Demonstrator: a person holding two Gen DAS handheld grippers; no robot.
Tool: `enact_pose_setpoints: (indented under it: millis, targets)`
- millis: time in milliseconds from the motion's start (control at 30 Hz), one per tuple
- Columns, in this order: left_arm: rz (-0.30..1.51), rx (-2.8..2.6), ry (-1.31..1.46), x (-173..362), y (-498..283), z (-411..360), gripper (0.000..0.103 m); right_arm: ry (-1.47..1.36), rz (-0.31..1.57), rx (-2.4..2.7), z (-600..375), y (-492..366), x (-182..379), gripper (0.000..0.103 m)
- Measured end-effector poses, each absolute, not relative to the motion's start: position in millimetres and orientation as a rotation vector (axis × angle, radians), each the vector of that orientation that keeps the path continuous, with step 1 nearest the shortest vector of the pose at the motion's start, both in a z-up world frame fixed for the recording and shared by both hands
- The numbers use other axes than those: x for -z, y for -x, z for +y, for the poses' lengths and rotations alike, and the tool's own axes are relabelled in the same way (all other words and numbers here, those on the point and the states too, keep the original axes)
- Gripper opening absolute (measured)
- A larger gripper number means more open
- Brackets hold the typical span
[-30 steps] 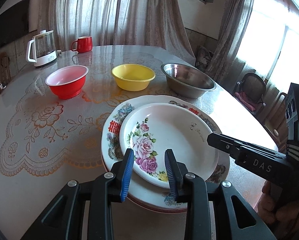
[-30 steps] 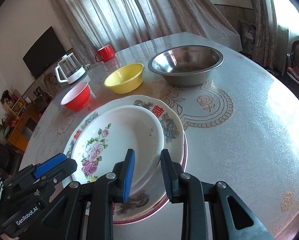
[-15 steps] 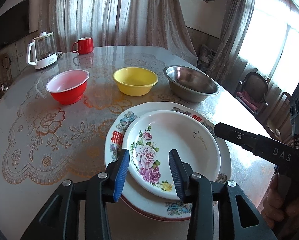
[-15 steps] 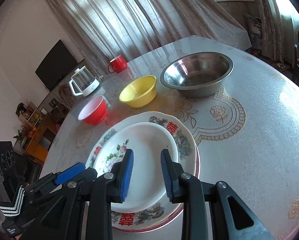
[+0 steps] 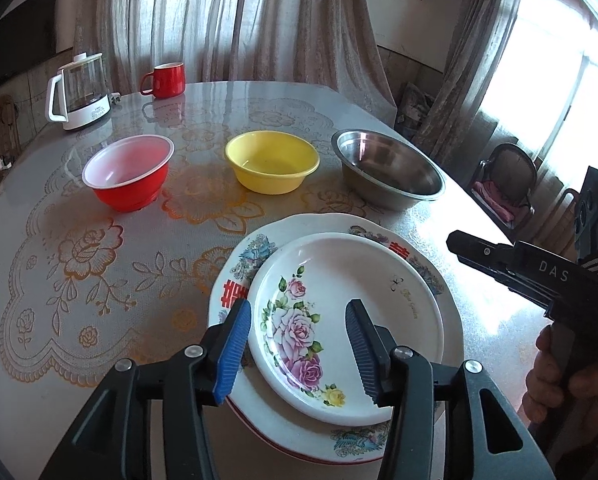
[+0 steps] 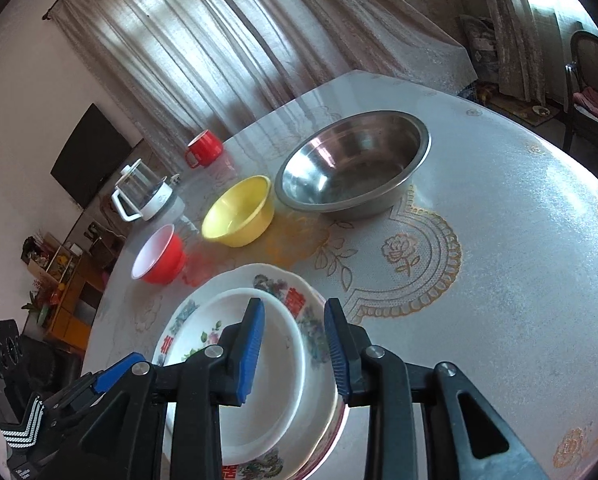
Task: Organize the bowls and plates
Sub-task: 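Open both grippers and release the rose-print plate on the stack, then move both grippers to the steel bowl rim and grip it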
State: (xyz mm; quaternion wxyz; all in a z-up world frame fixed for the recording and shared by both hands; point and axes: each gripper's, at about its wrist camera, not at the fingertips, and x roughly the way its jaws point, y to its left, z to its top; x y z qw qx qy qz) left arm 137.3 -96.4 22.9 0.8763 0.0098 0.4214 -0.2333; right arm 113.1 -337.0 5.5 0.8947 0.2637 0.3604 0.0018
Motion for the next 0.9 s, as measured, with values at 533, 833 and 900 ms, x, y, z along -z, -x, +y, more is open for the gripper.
enact_pose_setpoints:
  millis: [533,833,900]
  targets:
    - [0.902,0.538,0.036,-36,-170,-112,0.054,-0.601,0.772,0.103,-382,-147,4,0.030]
    - [0.937,0.566,0.069,-37,-207,-139,0.047,-0.594,0.762,0.133,-397,-160,0,0.030]
    - [0.940,0.582,0.069,-38,-214,-148,0.043,-0.595,0.757,0.143,-403,-163,0,0.030]
